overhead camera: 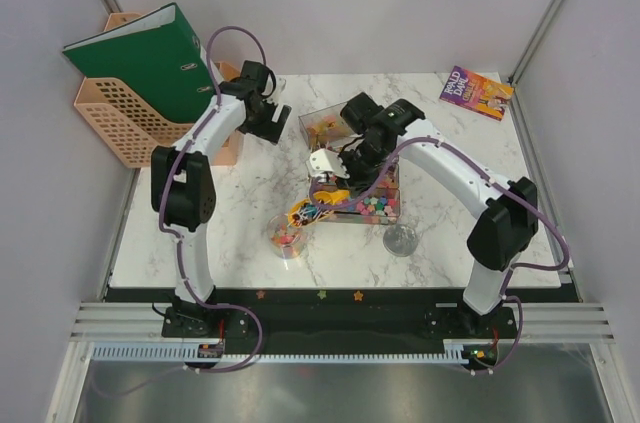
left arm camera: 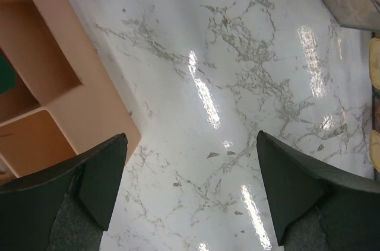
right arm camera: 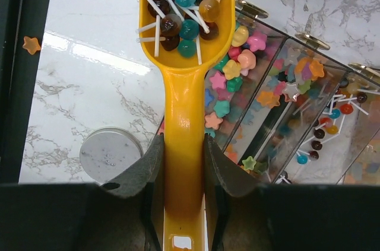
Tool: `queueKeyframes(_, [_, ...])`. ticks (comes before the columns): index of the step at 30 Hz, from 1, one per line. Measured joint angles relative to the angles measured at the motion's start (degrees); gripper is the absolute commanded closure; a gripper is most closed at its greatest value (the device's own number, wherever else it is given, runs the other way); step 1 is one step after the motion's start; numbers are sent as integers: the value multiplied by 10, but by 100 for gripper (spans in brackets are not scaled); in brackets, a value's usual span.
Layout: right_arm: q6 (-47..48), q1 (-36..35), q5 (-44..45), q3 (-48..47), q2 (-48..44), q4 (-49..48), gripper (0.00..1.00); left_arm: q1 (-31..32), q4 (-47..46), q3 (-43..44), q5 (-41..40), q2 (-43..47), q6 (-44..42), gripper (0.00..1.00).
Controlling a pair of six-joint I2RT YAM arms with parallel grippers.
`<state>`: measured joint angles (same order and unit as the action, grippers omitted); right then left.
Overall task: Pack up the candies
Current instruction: Place the fake candies in the packing bottle.
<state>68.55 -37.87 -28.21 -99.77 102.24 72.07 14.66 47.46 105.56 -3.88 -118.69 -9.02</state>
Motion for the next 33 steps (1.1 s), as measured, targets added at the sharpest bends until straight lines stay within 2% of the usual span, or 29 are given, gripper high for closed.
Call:
queueKeyframes(11, [-13, -57, 61, -39, 28, 21, 100, 0, -40, -55, 2, 50, 5, 4])
queueKeyframes(33, [-13, -97, 168, -113, 60, 40, 100, -3, -88, -96, 9, 74, 11, 4])
